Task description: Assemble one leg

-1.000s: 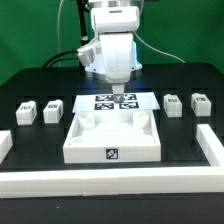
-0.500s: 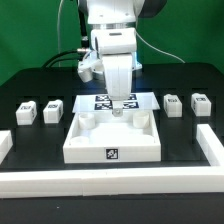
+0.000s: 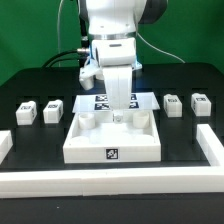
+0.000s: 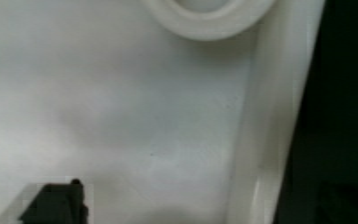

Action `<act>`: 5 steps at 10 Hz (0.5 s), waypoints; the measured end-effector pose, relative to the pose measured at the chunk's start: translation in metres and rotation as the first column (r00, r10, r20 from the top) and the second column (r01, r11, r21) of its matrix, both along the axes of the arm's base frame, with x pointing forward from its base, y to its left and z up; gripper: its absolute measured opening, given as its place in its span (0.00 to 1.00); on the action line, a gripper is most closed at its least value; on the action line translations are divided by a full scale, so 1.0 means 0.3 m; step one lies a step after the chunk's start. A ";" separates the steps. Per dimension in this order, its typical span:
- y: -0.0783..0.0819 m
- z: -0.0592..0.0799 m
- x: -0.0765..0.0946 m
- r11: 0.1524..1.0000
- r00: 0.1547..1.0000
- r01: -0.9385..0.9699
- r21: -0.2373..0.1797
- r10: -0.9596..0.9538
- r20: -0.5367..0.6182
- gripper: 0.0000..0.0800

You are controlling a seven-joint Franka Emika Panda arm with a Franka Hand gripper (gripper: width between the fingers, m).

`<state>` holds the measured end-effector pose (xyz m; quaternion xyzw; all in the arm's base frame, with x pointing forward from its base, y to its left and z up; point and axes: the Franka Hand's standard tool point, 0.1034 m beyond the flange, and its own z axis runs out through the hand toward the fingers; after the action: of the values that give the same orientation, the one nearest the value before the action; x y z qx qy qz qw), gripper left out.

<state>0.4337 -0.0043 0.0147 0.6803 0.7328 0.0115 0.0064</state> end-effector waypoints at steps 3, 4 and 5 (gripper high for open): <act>-0.005 0.003 0.006 1.000 1.000 0.008 -0.001 -0.008 0.002 0.81; -0.005 0.008 0.008 1.000 1.000 0.023 -0.001 -0.023 0.005 0.70; -0.006 0.006 0.007 1.000 1.000 0.024 -0.001 -0.024 0.004 0.70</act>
Offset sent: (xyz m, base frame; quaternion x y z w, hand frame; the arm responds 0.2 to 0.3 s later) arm -0.0018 -0.0011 0.0106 0.0023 -0.0122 0.0285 0.9995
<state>0.4359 -0.0059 0.0166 0.6890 0.7246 0.0123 0.0082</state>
